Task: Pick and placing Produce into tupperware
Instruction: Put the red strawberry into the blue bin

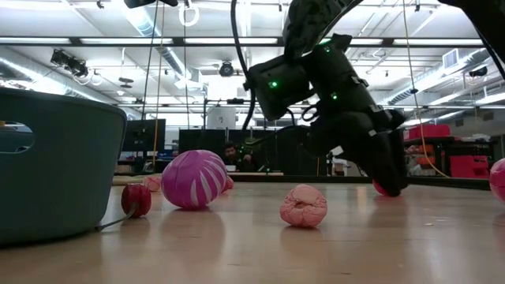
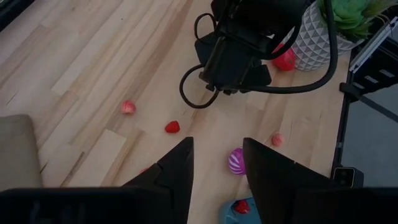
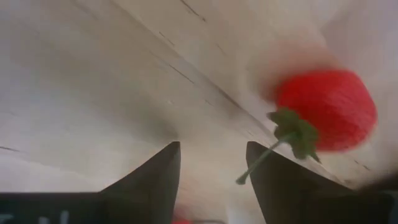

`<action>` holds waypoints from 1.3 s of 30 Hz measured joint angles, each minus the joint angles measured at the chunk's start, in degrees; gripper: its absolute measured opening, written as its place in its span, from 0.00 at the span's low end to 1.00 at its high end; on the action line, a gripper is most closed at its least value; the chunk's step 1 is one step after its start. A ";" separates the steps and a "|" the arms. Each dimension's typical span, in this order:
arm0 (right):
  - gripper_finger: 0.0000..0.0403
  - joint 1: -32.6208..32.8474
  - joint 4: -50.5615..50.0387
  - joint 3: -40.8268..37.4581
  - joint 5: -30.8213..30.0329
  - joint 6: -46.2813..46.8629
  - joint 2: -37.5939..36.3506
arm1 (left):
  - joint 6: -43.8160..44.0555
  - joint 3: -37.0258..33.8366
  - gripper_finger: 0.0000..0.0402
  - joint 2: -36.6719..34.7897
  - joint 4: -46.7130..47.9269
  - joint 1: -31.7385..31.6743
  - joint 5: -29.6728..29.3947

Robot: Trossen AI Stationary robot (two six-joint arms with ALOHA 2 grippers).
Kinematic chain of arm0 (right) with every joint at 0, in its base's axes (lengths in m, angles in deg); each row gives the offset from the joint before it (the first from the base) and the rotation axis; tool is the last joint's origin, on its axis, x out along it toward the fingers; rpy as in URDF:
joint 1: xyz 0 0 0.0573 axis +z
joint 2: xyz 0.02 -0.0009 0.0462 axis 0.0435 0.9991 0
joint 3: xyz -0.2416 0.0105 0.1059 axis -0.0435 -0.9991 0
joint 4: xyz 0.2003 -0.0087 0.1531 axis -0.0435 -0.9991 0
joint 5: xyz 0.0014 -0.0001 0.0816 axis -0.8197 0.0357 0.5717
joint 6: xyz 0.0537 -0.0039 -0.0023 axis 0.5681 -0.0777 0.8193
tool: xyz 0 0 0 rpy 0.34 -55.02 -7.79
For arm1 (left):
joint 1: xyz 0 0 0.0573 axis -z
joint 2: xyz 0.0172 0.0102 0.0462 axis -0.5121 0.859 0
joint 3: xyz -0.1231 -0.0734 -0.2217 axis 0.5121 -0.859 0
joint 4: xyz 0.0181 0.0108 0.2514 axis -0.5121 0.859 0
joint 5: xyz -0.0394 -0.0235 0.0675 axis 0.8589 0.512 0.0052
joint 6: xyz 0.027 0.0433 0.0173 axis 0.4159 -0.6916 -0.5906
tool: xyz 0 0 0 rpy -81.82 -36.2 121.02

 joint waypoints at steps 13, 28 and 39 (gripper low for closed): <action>0.37 -0.66 -0.14 0.02 -0.11 -2.12 0.00 | 0.07 0.00 0.35 0.00 -0.02 0.00 -0.02; 0.40 2.99 -0.79 0.09 1.33 -14.54 -5.64 | 0.52 0.00 0.35 0.00 -0.13 -0.02 -0.02; 0.42 4.45 10.37 0.11 -7.00 -40.32 -15.60 | 1.58 0.00 0.33 -0.02 -0.83 -0.01 -0.15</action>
